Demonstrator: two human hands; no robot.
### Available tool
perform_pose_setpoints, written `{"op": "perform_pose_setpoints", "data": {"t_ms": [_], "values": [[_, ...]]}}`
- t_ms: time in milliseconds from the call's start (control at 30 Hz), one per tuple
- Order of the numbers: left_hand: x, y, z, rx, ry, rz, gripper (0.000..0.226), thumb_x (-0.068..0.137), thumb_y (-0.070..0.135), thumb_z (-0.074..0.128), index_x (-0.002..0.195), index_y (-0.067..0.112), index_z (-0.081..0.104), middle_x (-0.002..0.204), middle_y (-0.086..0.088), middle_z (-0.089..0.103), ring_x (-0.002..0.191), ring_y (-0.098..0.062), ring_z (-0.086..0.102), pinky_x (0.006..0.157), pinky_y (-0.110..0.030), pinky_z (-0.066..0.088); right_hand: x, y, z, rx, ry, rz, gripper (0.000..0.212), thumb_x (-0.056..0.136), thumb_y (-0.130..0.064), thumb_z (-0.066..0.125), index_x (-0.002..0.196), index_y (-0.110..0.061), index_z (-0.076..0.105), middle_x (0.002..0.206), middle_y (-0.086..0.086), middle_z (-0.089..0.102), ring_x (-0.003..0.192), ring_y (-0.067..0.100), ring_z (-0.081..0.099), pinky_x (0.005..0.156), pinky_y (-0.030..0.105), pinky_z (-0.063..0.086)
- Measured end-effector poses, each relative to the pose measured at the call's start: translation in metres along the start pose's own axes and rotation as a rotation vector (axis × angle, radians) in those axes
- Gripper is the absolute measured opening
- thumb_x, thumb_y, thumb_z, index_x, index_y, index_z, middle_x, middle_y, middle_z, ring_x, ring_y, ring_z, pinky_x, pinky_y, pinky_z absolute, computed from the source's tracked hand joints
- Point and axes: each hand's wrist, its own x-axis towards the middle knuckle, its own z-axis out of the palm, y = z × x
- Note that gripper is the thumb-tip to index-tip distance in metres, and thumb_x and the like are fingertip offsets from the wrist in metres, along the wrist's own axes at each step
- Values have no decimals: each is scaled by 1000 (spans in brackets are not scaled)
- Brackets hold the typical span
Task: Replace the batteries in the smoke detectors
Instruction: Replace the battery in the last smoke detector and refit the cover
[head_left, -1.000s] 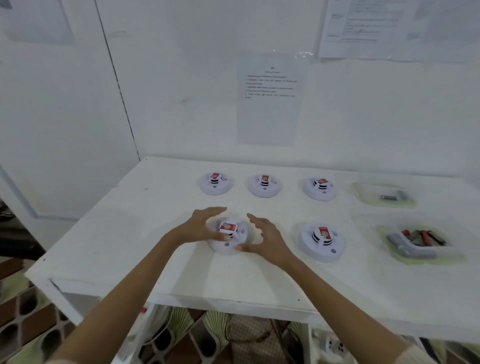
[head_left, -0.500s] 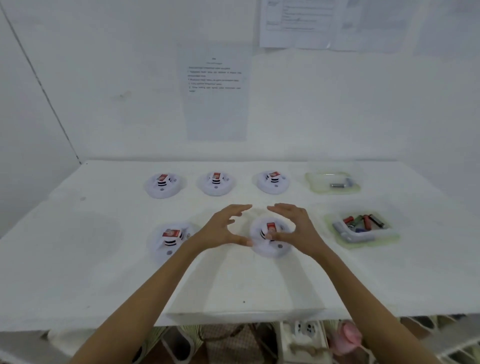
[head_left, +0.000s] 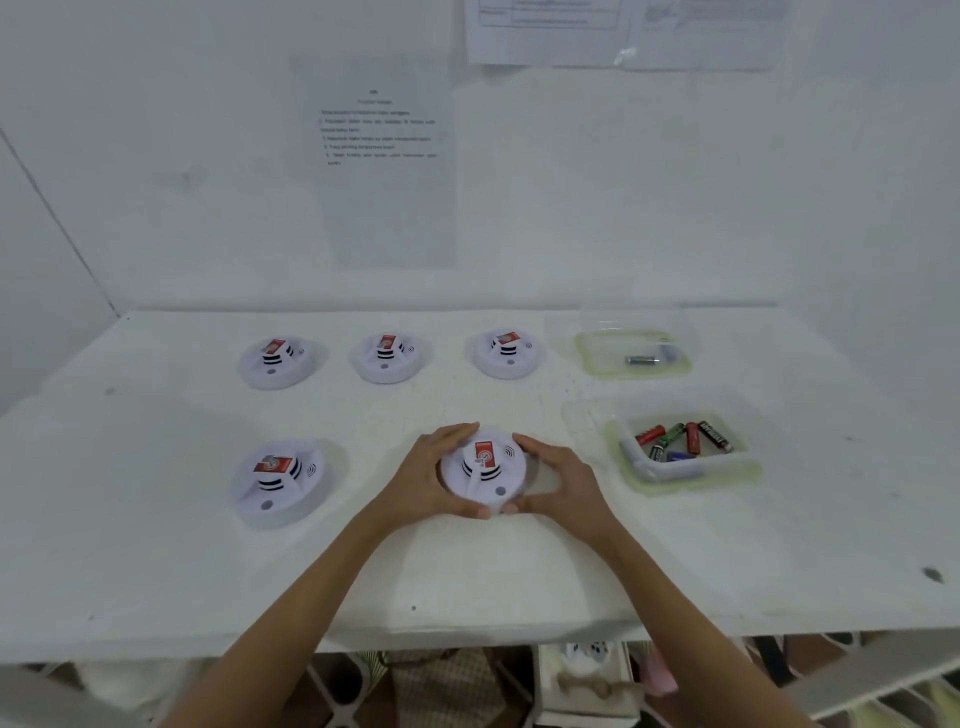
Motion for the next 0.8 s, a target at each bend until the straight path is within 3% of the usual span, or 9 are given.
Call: {"op": "perform_pose_setpoints", "data": {"t_ms": [100,200,367,467,567,700,800], "values": [[0,1,-2,14,22,12,107,31,56,76,128,32,39,123,26,41,108,25,36,93,2,26,0,-1,1,-15,-1,-18,74,56,-9,87,123,-15,57,112,-14,57,96,-26,47,80,-4,33],[-2,-1,-2,-18,46,13,105,32,56,81,127,38,39,122,21,50,110,18,45,97,-7,37,-1,-2,0,-11,-4,-32,70,57,-12,87,120,-20,57,109,-22,56,96,-25,47,82,-2,33],[-7,5,0,-150,95,-20,110,35,69,80,131,38,36,122,16,56,110,4,55,91,-15,47,-2,-9,4,87,-73,-25,69,62,-31,82,124,-29,52,118,-15,61,108,-2,56,92,20,45],[-12,8,1,-274,106,-60,106,43,47,86,134,40,34,127,15,52,113,-6,56,85,-19,51,-7,-22,17,180,-117,41,59,72,-44,69,125,-41,45,120,-22,57,111,-8,51,98,22,42],[-15,8,-2,-375,59,-72,98,58,24,82,137,43,27,128,16,49,111,-2,58,83,-24,52,-11,-25,26,198,-138,31,72,74,-54,63,138,-37,36,135,-18,48,123,-5,43,107,28,34],[-21,7,-1,-469,-13,-83,91,64,32,74,143,24,31,135,-4,52,122,-20,53,96,-40,48,-11,-32,25,385,-149,60,59,78,-62,56,133,-45,42,134,-17,51,125,0,46,103,25,41],[-25,15,5,-438,-34,-75,86,59,36,75,136,27,37,134,2,53,123,-16,51,97,-30,47,-10,-32,26,653,-120,199,58,78,-50,58,134,-36,45,131,-2,56,115,16,58,93,42,51]]}}
